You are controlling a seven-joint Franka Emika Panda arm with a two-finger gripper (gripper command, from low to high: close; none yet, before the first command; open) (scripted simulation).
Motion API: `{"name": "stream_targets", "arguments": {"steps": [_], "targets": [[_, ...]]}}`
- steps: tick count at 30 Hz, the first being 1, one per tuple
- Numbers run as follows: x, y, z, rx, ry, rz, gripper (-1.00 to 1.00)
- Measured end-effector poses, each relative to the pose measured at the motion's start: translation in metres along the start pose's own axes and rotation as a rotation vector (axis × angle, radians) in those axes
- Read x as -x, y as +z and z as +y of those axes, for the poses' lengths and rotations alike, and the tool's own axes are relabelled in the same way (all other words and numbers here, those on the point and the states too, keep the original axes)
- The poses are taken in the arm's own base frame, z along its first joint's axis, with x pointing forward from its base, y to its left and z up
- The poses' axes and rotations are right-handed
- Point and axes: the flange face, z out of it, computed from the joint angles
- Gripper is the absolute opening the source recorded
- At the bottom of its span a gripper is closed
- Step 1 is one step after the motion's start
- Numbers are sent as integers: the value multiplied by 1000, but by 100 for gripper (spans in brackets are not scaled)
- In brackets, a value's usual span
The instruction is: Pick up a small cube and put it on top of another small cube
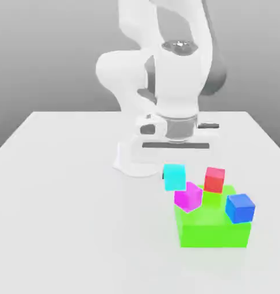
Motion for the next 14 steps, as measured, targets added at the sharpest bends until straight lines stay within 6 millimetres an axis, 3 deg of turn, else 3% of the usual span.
{"name": "stream_targets", "arguments": {"steps": [4, 5, 11, 12, 14], "targets": [[74, -23, -10, 6, -81, 2, -100], [82, -21, -10, 8, -90, 3, -100], [90, 29, -10, 10, -99, 6, -100], [90, 35, -9, 10, -100, 6, 100], [90, 35, -9, 10, -100, 6, 100]]}}
